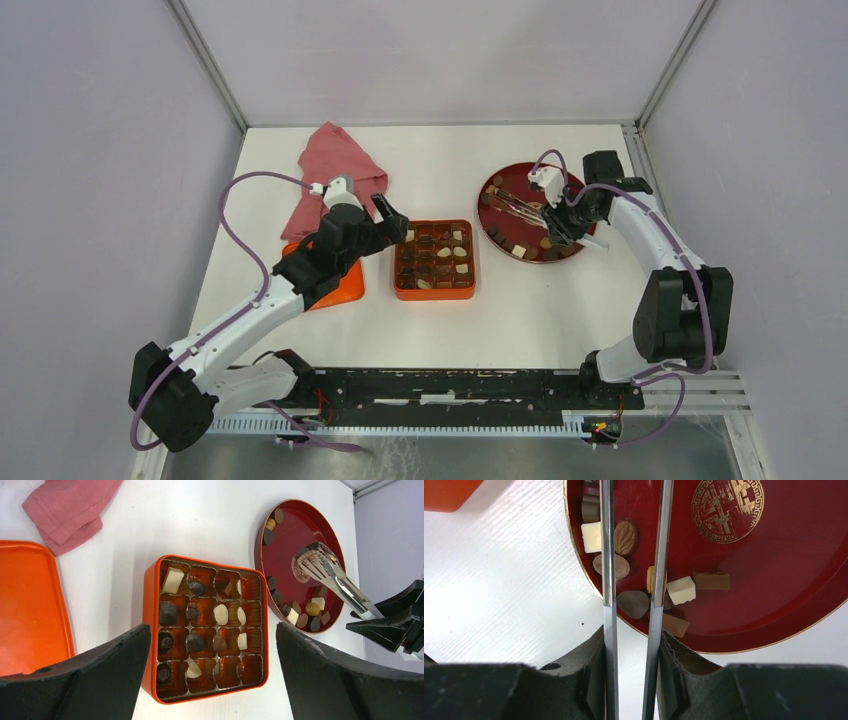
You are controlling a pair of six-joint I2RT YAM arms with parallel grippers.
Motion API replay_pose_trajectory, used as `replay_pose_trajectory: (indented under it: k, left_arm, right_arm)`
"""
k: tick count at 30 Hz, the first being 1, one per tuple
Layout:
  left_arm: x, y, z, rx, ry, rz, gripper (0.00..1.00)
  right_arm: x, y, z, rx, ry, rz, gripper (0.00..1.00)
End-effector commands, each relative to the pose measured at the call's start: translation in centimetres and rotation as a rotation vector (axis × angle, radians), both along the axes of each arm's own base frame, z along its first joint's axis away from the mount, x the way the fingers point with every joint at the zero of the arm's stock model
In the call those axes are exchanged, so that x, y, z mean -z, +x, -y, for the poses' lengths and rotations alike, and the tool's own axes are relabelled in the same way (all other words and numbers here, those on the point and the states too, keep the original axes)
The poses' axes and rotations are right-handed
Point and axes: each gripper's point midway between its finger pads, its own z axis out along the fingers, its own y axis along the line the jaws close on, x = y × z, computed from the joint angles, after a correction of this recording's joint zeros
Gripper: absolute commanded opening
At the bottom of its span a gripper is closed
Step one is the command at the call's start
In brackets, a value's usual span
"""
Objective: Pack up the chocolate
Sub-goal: Pick up the fake chocolate from the plate.
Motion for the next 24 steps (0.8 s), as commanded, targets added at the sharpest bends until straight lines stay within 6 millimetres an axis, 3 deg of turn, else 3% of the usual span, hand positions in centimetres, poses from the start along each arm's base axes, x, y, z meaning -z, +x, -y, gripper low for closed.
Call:
replay_pose_trajectory:
  k: [1, 16, 24]
  left_arm:
    - [-1.3, 0.1, -0.3, -0.031, -0.032, 0.025, 1.00]
    - [-1.3, -0.2, -0.9, -0.044, -0.017, 0.023, 1.00]
    - [-1.3, -0.1, -0.9, -0.045, -0.015, 0.024, 1.00]
  right_arm:
    - [-4.0, 1.2, -0.9, -0.036, 0.047, 0.111, 0.00]
    - [-5.6, -0.1, -1.8, -0.104, 0.066, 0.128, 0.00]
    - [-6.6, -1.2, -3.4, -0.173, 0.074, 0.140, 0.00]
